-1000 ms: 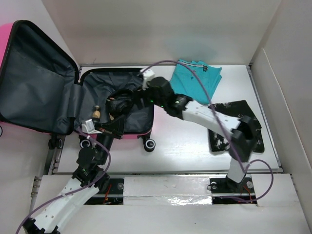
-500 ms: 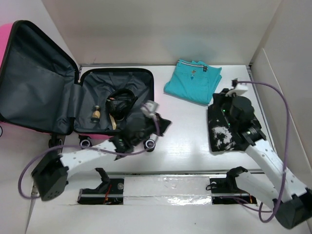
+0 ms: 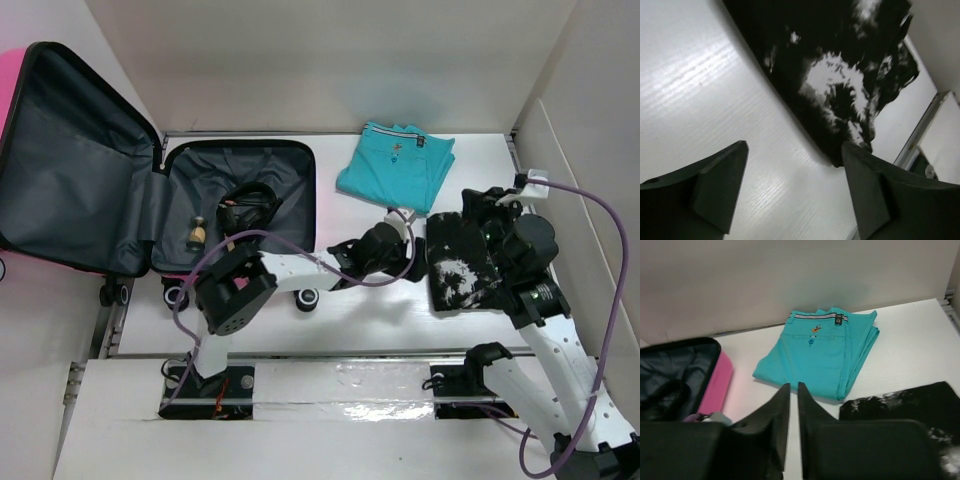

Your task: Pack the luggage

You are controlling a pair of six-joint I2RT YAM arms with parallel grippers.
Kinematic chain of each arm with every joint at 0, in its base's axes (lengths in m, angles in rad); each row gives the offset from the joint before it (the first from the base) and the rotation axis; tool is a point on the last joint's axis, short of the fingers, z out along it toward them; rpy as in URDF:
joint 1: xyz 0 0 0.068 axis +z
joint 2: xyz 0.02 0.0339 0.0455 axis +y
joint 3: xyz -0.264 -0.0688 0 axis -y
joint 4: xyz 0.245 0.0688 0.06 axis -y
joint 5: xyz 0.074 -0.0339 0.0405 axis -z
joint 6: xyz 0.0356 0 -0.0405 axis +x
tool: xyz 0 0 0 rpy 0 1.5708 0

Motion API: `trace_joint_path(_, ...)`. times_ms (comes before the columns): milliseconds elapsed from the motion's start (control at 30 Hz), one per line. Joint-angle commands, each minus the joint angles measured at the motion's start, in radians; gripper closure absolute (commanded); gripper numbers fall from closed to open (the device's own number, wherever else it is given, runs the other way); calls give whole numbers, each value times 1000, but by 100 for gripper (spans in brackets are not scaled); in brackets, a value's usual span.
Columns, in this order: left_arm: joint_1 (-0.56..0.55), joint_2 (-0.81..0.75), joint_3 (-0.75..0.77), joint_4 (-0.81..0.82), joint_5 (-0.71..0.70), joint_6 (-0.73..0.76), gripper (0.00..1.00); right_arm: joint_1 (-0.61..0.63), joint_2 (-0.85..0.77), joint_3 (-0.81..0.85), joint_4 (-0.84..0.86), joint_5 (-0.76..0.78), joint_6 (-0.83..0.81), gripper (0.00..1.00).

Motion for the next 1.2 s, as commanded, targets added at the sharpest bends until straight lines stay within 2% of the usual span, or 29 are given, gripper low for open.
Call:
trace_joint_path(0, -7, 62, 79, -14, 85, -57, 21, -18, -30, -20, 23, -46, 8, 89)
trace_joint_path(67, -7, 108, 137, -43, 97, -80, 20, -18, -51, -44, 49, -61, 10, 87)
trace_joint_path(100, -7, 152, 160, -57, 96, -85, 20, -18, -56, -52, 57, -66, 16, 81)
trace_joint_path(133, -7, 173, 201, -76, 73, -88, 20, -18, -59, -58, 60, -74, 16, 64)
trace_joint_path(233, -27, 252, 295, -128, 18, -105, 20, -27, -61, -64, 60, -107, 19, 38)
trace_joint_path(367, -27, 363, 433, -217, -51, -122, 20, -27, -62, -66, 60, -144, 22, 33)
trace_joint_path(533, -36, 530, 635, -364, -127, -105, 28, -27, -102, -75, 60, -146, 24, 33)
trace_joint_path(633, -36, 575, 680, -406, -157, -87, 43, -27, -114, -84, 55, -137, 25, 33)
trace_joint_path(667, -45, 579, 682, -404, -162, -87, 51, -27, -123, -86, 54, -130, 25, 33)
trace_joint_path(700, -45, 578, 678, -401, -162, -88, 82, -27, -126, -86, 52, -129, 24, 34)
trace_joint_path(733, -45, 573, 666, -399, -163, -88, 95, -27, -130, -86, 52, -126, 24, 34)
trace_joint_path(767, -45, 562, 649, -399, -165, -91, 100, -27, -134, -89, 55, -123, 24, 34)
trace_joint_path(800, -45, 515, 625, -395, -174, -90, 100, -27, -136, -90, 55, -123, 24, 34)
trace_joint_path(900, -45, 362, 367, -309, -228, -73, 100, -27, -127, -98, 60, -138, 22, 34)
trace_joint_path(1000, -45, 224, 226, -310, -285, -68, 100, -27, -101, -96, 60, -156, 21, 34)
trace_joint_path(1033, -45, 193, 139, -298, -295, -71, 94, -18, -94, -95, 60, -163, 19, 34)
trace_joint_path(1067, -36, 165, 96, -286, -286, -74, 84, -18, -88, -96, 68, -176, 16, 34)
trace_joint_path(1100, -36, 121, 61, -274, -269, -89, 65, -18, -82, -96, 92, -176, 15, 34)
trace_joint_path(1167, -27, 95, -18, -226, -190, -106, 56, -18, -65, -93, 94, -205, 11, 34)
